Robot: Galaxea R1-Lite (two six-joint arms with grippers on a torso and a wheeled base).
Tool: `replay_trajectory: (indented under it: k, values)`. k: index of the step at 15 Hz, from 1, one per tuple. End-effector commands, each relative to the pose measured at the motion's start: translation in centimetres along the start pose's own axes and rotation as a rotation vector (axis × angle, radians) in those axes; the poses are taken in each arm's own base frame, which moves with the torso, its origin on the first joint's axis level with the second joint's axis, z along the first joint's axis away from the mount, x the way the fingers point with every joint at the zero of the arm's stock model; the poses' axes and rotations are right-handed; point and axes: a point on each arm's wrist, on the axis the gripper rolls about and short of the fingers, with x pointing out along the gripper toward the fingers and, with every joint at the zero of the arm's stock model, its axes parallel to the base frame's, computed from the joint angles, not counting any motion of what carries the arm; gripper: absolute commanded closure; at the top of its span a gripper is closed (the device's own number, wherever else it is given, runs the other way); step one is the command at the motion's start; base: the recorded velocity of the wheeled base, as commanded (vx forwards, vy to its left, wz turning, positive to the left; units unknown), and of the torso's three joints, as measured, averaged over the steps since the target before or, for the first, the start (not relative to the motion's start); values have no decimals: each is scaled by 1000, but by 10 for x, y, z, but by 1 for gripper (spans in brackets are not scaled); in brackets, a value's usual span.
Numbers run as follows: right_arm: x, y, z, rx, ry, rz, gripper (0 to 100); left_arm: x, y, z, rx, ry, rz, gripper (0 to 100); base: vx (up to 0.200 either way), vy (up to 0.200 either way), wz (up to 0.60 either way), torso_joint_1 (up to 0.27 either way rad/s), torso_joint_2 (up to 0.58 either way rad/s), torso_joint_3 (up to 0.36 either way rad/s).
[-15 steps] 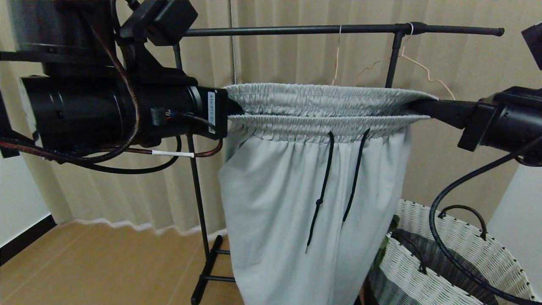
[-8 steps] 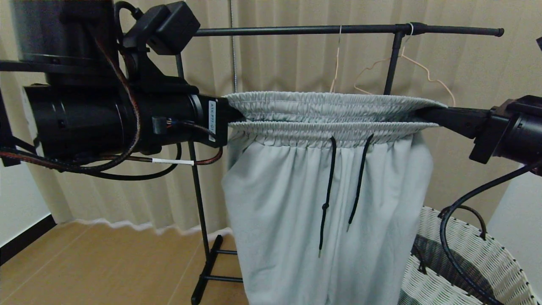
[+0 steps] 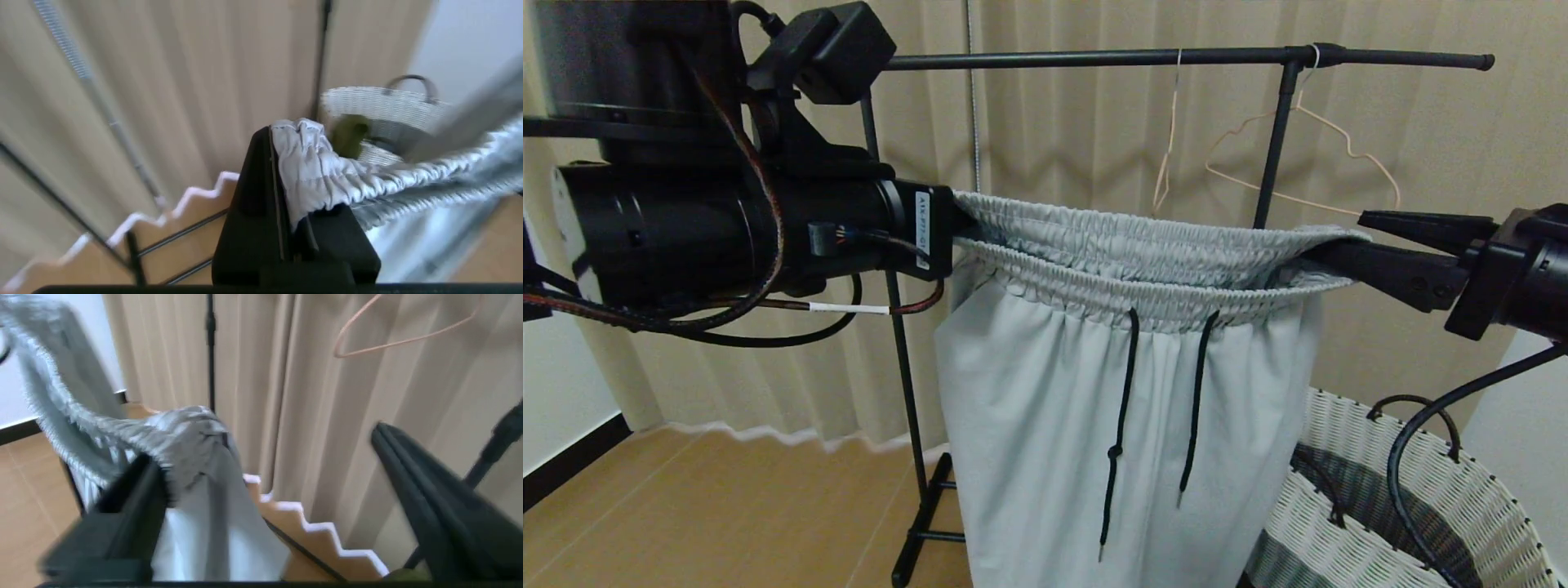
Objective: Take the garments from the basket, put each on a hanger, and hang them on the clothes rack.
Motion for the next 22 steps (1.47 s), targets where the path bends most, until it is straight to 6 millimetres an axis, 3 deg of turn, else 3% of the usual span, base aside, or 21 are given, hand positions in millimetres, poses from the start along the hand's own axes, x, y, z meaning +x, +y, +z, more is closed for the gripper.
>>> replay_trajectory:
  k: [1,6,10,12,14,15,16,17,19,22]
  values:
    - [-12,11,3,-11,-31,42,0,1,2,-2,3,7,65,100,0,0,0,0,0,0]
    - [-30,20,1,-17,-39,140,0,7,3,-8,5,25,153,100,0,0,0,0,0,0]
    - [-32,17,-5,-20,-24,122,0,6,5,-11,11,35,192,100,0,0,0,0,0,0]
    - [-35,6,-12,-64,-7,46,0,-10,6,-18,19,46,208,100,0,0,0,0,0,0]
    - [-47,-18,-24,-167,28,-108,0,-49,11,-32,31,47,225,100,0,0,0,0,0,0]
    - [-48,-18,-24,-170,29,-113,0,-50,12,-33,30,47,227,100,0,0,0,0,0,0]
    - [-57,-34,-40,-186,81,-224,0,-83,26,-52,17,52,293,100,0,0,0,0,0,0]
    - [-62,-41,-46,-187,101,-277,0,-98,33,-61,3,52,335,100,0,0,0,0,0,0]
    - [-68,-46,-54,-209,115,-336,0,-118,44,-77,-15,64,409,100,0,0,0,0,0,0]
    - [-73,-51,-69,-238,68,-411,0,-140,43,-93,-28,49,402,100,0,0,0,0,0,0]
